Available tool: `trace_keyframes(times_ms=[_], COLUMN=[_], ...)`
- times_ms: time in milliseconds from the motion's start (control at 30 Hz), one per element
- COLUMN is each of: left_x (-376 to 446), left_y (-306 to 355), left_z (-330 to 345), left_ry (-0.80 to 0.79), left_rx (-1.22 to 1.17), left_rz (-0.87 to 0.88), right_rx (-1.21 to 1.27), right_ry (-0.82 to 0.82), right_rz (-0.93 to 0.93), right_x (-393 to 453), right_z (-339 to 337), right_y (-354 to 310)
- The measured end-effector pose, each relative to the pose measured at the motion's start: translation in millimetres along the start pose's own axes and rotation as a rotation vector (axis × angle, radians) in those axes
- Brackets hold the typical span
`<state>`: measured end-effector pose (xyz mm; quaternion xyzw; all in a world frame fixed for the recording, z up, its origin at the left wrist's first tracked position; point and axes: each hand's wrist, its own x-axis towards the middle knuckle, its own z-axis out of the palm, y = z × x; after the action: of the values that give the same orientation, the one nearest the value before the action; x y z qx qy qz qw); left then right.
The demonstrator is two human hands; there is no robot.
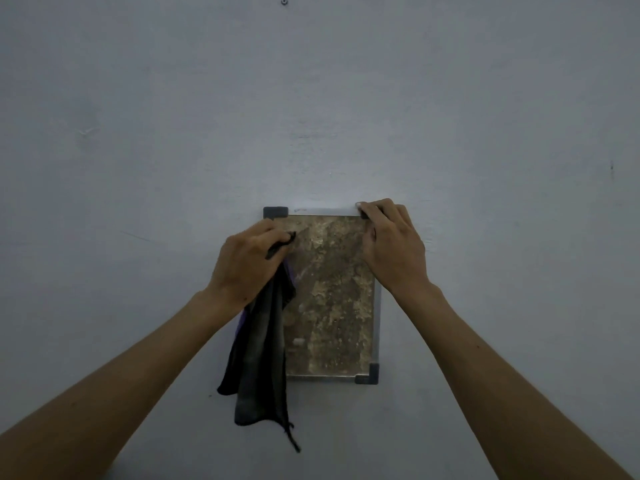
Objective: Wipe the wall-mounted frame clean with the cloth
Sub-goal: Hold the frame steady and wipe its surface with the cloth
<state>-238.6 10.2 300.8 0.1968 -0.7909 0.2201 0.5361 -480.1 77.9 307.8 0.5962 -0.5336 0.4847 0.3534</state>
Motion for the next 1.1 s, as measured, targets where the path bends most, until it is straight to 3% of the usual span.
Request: trace_keyframes(times_ms=[100, 267, 433, 567, 767, 933, 1000, 1100], left_x=[-2, -4, -20, -6, -21, -18, -19, -17], left_y=[-1, -11, 3, -6, 32, 44, 51, 59], left_z=[-7, -9, 5, 1, 30, 37, 45, 53], left_ry=[-0.125, 0.105, -0.011, 0.201, 0.161, 0.378, 0.407, 0.327], left_rx=[0.025, 0.013, -0.027, -0.080, -0.165, -0.218, -0.212, -0.216], left_rz=[0.085, -0.133, -0.076, -0.312, -0.389, -0.591, -0.605, -0.510], right_rx=[-0.002, -0.010, 0.002, 0.005, 0.007, 0.007, 0.012, 0.019], right_ry=[0.003, 0.007, 0.002, -0.003, 0.009, -0.003, 0.001, 0.003], right_rz=[0.000, 0.012, 0.006, 0.008, 0.025, 0.010, 0.010, 0.021], right_x=[-1, -1, -1, -1, -2, -1, -1, -3], right_z=[0, 2, 0, 0, 4, -1, 0, 3], right_y=[0, -1, -2, -1, -2, -1, 0, -2])
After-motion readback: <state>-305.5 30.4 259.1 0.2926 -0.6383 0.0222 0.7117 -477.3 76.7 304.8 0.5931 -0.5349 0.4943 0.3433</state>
